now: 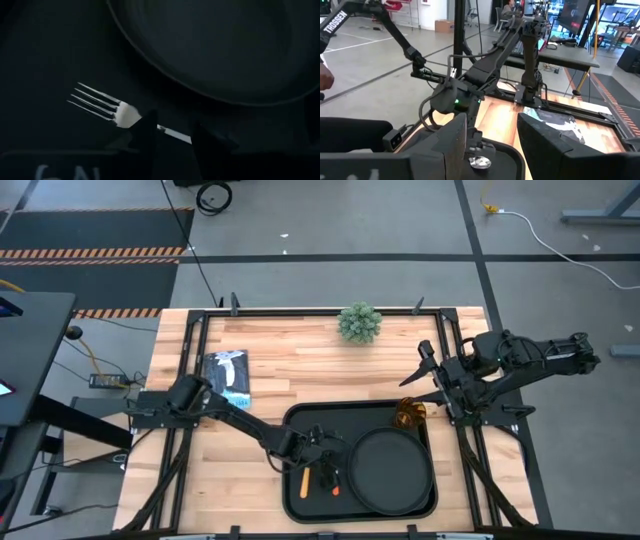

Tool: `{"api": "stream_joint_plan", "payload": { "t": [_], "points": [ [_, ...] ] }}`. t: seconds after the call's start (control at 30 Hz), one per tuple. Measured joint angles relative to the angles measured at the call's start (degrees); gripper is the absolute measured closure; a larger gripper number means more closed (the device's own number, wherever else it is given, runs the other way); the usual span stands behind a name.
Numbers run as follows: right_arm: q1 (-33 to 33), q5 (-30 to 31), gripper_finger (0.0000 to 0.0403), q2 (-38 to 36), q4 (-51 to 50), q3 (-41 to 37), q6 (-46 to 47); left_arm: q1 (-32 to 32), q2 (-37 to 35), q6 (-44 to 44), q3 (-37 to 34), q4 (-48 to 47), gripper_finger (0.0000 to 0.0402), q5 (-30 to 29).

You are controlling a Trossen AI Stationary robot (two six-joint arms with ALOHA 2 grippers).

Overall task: Pick and place plate/cup/fork/spoon on tray
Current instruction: Adjust the orange fork on the black tray

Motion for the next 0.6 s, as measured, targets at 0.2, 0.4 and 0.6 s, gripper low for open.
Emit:
{"api": "stream_joint_plan", "payload": {
  "t": [0.2, 0.4, 0.6],
  "points": [
    [0.00, 0.00, 0.0220, -0.02, -0.02, 0.00, -0.02, -1.50, 1.90, 6.60, 4.52, -2.11, 0.0281, -3.13],
    [0.00, 0.00, 0.0220, -0.04, 0.22, 0.00, -0.02, -1.26, 4.95, 8.73, 9.62, -10.51, 0.0281, -2.03],
    [0.00, 0.00, 0.0220, -0.02, 0.31, 0.00, -0.02, -1.08, 8.29, 11.71, 14.69, -15.07, 0.0281, -0.89]
  ]
}}
